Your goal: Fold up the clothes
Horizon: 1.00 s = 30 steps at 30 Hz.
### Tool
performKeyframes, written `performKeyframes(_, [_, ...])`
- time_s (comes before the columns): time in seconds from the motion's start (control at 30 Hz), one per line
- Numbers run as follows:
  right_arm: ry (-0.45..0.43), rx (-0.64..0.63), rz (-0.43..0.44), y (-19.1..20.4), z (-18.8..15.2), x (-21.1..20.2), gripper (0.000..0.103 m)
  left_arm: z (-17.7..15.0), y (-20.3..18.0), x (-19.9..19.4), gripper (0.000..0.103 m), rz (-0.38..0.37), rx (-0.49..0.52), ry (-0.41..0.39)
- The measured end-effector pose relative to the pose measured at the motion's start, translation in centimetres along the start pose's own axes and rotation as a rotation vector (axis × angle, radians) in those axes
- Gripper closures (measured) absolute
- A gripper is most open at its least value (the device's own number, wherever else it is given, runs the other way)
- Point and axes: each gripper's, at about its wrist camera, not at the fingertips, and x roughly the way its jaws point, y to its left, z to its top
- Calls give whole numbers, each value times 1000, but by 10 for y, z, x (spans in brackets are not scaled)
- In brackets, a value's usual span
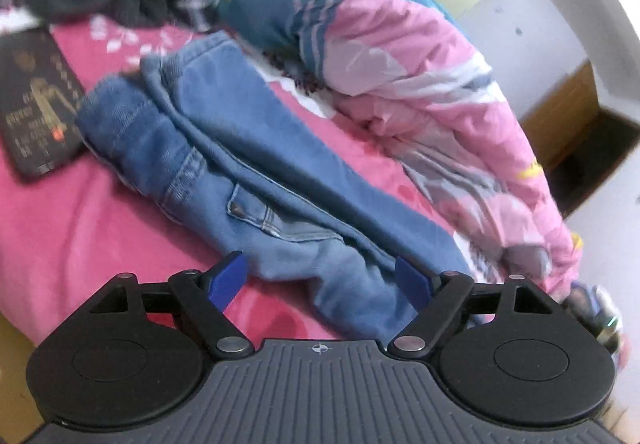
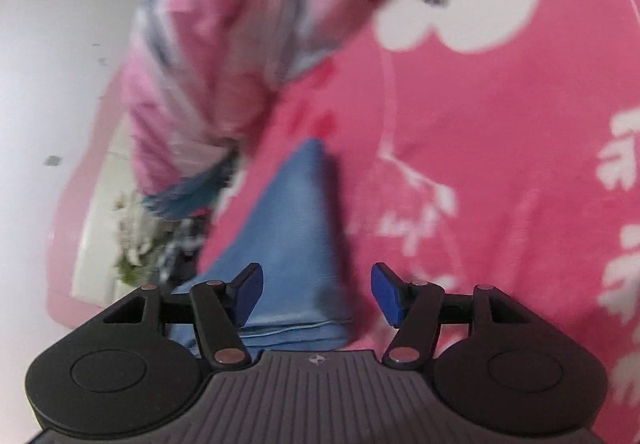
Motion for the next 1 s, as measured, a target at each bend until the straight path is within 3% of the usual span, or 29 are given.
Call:
performKeyframes(0.13, [48,4,6,-7,8,37,41,0,3,12,20,22,-61,-7])
performKeyframes(0.37, [187,-35,84,11,29,103,42,-1,-7,26,13,67,-50,-65])
performKeyframes(0.43, [204,-59,106,16,29,113,61,-1,-9,29,16,84,-54,-84])
performKeyframes(0.47, [217,-51,99,15,27,120,80,-2,-11,29,23,100,-51,-98])
performKeyframes(0.5, [227,-45,94,14,25,126,86,-3,-13,29,27,117,-47,-113])
performKeyframes(0.6, [200,-66,145,18,26,116,90,-5,-19,28,44,145,-36,-168])
performKeyframes(0.73, [175,-114,267,30,35,84,94,-4,-22,29,57,48,-69,-186])
performKeyframes(0.8, [156,-164,282,37,39,65,94,-4,-28,33,58,-22,-74,-168])
performKeyframes(1.0, [55,-215,265,20,47,-29,94,-23,-69,66,58,-253,-54,8])
